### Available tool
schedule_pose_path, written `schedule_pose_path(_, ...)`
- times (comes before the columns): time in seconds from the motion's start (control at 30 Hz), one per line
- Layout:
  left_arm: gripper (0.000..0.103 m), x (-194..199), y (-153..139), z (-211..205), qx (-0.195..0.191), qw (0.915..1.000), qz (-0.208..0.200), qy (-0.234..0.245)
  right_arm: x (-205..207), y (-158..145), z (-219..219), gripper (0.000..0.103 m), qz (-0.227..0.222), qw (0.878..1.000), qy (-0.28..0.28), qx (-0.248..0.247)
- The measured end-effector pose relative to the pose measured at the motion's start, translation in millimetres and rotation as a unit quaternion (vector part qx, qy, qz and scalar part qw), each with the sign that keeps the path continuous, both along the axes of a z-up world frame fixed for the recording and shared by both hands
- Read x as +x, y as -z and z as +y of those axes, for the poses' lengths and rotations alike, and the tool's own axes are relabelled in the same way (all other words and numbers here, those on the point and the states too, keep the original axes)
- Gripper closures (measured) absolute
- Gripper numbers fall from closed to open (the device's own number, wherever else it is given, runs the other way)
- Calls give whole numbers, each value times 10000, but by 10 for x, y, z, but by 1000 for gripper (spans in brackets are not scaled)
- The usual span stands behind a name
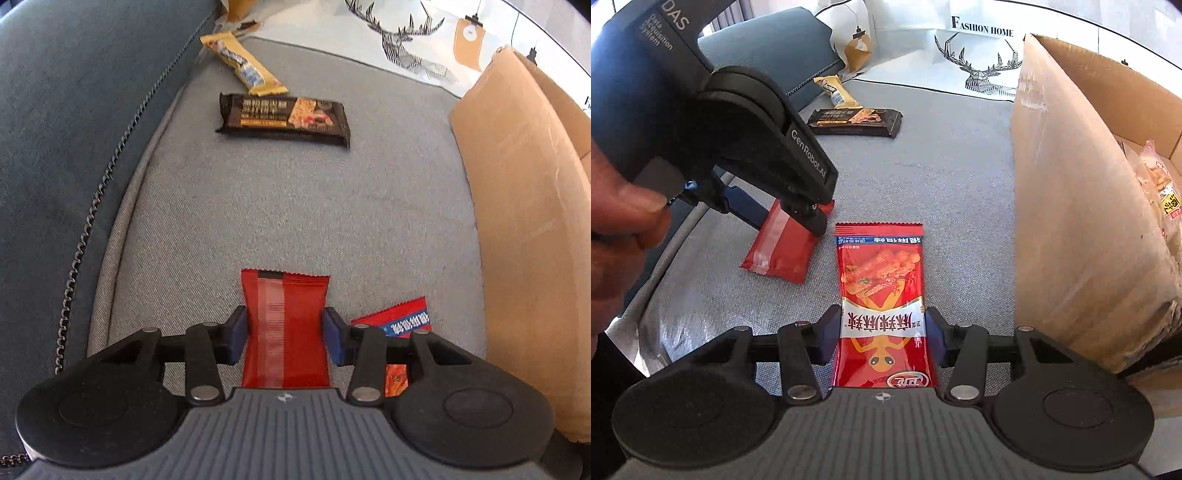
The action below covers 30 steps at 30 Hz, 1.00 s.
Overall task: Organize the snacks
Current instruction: 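Grasp the red spicy-strip packet with the right tool while the left tool holds its packet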
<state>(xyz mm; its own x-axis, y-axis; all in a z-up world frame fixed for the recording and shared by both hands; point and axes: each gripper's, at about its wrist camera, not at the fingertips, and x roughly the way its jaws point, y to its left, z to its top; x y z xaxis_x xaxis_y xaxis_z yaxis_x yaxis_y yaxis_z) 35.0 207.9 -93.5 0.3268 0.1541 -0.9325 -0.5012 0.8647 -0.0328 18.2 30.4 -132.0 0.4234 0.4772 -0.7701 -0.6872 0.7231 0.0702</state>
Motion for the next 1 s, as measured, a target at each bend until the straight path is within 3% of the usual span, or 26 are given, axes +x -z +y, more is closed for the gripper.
schedule_pose_path(0.03, 66, -5, -12, 5, 24, 10000, -24, -22, -1, -1, 2, 52, 2, 10000, 0, -1)
schedule_pose_path(0.2, 65, -17, -16, 11, -50, 10000, -10, -44, -1, -5, 1, 50, 2, 10000, -7, -21)
schedule_pose_path(0.33, 50, -9, -7, 12, -99, 10000, 5, 4, -10, 7, 22, 48, -23, 10000, -41, -76)
schedule_pose_path(0.53, 45, 45, 45, -46, 58, 9997, 114, 197, -8, 13, 28, 48, -47, 9999, -44, -111)
schedule_pose_path(0.73, 49, 92, 79, -161, 446, 9976, 212, 489, -24, 21, 38, 47, -116, 9997, -100, -176)
schedule_pose_path(1.0, 57, 79, 12, -155, 502, 9980, 10, 373, -45, 2, 27, 54, -141, 9998, -97, -101)
